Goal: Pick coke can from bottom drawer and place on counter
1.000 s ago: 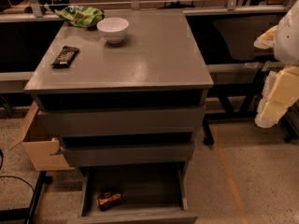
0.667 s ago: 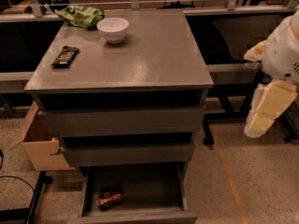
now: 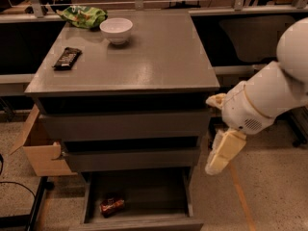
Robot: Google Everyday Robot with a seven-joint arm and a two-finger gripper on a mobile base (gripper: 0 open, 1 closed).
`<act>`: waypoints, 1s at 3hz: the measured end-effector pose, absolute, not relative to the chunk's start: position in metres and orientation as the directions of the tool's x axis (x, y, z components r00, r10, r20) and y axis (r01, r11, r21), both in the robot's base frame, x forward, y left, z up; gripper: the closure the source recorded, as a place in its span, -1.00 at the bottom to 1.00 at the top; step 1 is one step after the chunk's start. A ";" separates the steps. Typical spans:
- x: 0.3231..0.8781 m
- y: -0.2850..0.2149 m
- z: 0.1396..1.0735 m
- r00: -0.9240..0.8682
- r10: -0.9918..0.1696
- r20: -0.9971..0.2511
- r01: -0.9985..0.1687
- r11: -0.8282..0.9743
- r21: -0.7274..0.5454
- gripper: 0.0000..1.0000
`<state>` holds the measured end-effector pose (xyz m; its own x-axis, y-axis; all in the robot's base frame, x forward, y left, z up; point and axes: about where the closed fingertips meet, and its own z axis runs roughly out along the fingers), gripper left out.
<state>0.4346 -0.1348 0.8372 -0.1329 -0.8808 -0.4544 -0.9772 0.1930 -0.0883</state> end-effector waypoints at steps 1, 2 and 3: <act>0.448 -0.075 0.766 -0.177 -0.791 -0.586 -0.980 0.198 0.028 -1.00; 0.447 -0.075 0.766 -0.177 -0.791 -0.585 -0.980 0.198 0.029 -1.00; 0.446 -0.072 0.748 -0.191 -0.774 -0.603 -0.979 0.195 0.060 -1.00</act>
Offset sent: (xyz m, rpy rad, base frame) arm 0.0064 0.0511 -0.0589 0.1399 0.0782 0.0120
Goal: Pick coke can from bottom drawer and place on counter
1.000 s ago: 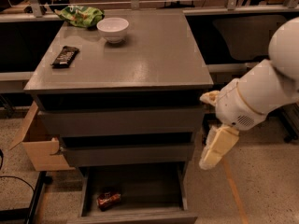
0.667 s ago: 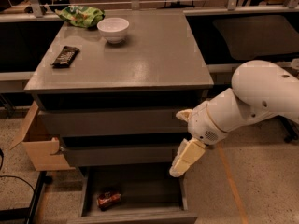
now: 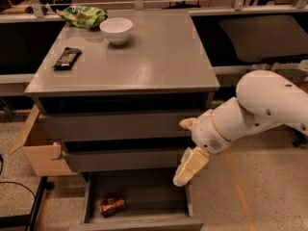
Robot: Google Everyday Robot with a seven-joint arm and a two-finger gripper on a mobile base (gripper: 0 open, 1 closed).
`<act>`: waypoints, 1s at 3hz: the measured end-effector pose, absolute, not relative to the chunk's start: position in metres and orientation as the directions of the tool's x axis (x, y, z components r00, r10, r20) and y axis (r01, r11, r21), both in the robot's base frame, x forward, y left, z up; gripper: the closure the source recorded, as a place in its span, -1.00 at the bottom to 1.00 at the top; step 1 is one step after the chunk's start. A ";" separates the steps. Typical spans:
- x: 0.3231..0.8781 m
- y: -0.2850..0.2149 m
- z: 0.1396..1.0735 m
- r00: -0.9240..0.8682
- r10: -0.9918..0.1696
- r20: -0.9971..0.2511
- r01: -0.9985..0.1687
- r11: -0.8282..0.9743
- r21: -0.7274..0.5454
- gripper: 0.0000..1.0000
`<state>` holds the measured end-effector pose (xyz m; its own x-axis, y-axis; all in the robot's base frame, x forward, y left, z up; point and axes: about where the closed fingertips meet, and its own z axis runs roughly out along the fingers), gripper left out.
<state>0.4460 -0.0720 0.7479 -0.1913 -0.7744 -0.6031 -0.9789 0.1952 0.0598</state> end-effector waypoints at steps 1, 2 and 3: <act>0.437 -0.058 0.699 -0.189 -0.762 -0.620 -0.982 0.166 0.096 -1.00; 0.421 -0.032 0.629 -0.186 -0.725 -0.663 -0.982 0.126 0.137 -1.00; 0.409 -0.004 0.563 -0.177 -0.708 -0.683 -0.983 0.098 0.153 -1.00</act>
Offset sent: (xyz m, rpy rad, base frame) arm -0.0404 0.0702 -0.2032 0.1833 0.0928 0.0950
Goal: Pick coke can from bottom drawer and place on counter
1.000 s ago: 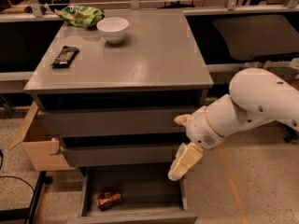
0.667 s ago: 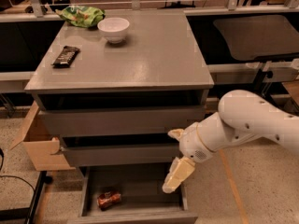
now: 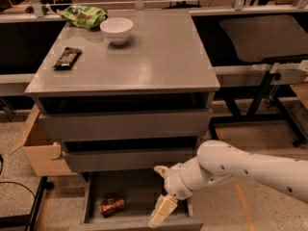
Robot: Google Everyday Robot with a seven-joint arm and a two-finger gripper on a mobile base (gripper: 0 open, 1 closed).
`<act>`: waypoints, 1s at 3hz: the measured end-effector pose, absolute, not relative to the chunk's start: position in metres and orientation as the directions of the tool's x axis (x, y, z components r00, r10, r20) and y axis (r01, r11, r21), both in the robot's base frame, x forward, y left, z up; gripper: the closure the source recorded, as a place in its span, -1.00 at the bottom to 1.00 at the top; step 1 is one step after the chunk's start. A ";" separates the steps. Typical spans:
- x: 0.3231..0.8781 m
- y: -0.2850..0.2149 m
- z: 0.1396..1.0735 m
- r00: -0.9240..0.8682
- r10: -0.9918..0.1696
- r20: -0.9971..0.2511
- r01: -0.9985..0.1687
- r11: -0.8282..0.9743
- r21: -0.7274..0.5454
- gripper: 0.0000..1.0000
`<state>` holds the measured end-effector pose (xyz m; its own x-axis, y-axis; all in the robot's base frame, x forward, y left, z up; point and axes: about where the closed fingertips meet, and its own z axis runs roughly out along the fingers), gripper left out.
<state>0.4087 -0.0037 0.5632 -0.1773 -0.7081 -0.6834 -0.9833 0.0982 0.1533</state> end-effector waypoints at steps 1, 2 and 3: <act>0.416 -0.003 0.555 -0.194 -0.697 -0.690 -0.981 0.127 0.147 -1.00; 0.416 -0.003 0.555 -0.194 -0.697 -0.690 -0.981 0.127 0.147 -1.00; 0.421 0.002 0.527 -0.211 -0.682 -0.700 -0.977 0.124 0.174 -1.00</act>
Offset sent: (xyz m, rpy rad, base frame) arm 0.0082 0.0018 -0.0128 0.0107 -0.0072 -0.0382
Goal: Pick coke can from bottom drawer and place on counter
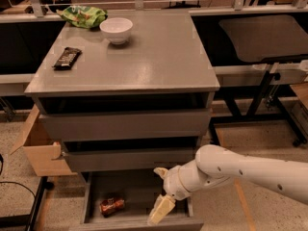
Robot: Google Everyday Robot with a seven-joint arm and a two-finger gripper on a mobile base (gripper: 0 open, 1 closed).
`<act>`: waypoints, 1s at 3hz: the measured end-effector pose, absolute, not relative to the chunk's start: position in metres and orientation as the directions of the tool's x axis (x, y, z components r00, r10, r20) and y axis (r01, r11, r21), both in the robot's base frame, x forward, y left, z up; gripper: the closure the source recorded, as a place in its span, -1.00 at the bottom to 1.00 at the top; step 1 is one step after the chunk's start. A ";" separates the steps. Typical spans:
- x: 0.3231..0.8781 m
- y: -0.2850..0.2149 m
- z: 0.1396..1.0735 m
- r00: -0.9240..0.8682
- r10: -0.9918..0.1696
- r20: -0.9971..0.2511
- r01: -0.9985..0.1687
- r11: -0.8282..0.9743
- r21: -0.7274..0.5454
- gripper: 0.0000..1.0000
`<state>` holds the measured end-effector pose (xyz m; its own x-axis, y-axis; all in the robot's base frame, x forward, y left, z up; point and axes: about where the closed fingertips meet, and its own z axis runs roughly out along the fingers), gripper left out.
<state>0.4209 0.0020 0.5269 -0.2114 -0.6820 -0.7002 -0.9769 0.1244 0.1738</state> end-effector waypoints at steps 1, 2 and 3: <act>0.427 0.020 0.475 -0.199 -0.684 -0.702 -0.978 0.093 0.186 -1.00; 0.435 0.046 0.431 -0.147 -0.691 -0.708 -0.986 0.044 0.161 -1.00; 0.445 0.080 0.381 -0.107 -0.672 -0.733 -0.990 0.003 0.142 -1.00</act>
Offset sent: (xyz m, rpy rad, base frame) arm 0.0297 0.0830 -0.1551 0.0051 -0.0690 0.1459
